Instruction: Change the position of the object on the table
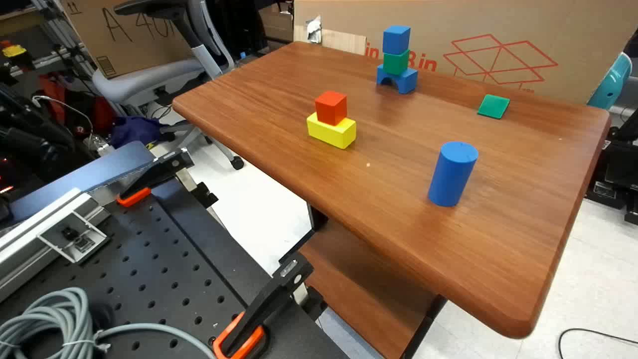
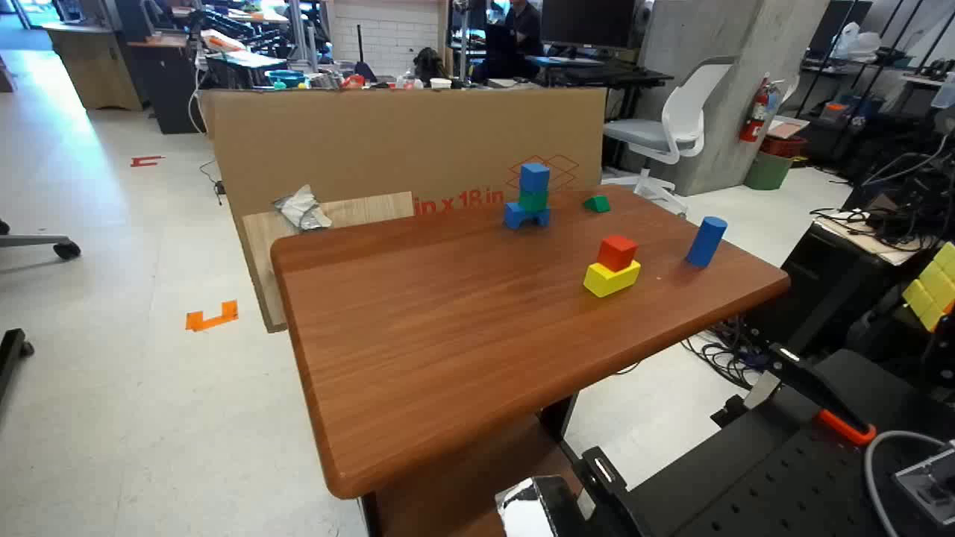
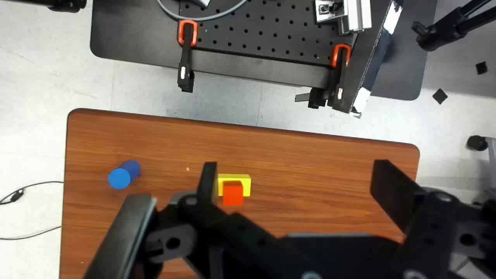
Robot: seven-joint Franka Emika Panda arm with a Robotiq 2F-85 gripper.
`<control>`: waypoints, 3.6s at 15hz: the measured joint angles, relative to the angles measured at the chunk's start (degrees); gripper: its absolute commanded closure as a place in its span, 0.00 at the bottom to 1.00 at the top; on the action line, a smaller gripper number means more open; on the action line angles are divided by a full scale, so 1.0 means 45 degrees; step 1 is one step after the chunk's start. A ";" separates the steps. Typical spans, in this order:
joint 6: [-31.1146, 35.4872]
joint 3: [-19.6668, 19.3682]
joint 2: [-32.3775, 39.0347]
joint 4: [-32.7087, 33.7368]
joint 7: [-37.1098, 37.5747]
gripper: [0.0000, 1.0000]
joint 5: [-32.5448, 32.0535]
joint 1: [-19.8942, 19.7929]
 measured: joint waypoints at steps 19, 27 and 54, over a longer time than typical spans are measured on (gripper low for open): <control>0.0060 0.0002 0.0002 0.0000 0.0016 0.00 0.0011 -0.0046; 0.1356 -0.0712 0.0112 0.0029 -0.0254 0.00 -0.0187 -0.0973; 0.6196 -0.1131 0.6184 0.1114 -0.0678 0.00 -0.1680 -0.1967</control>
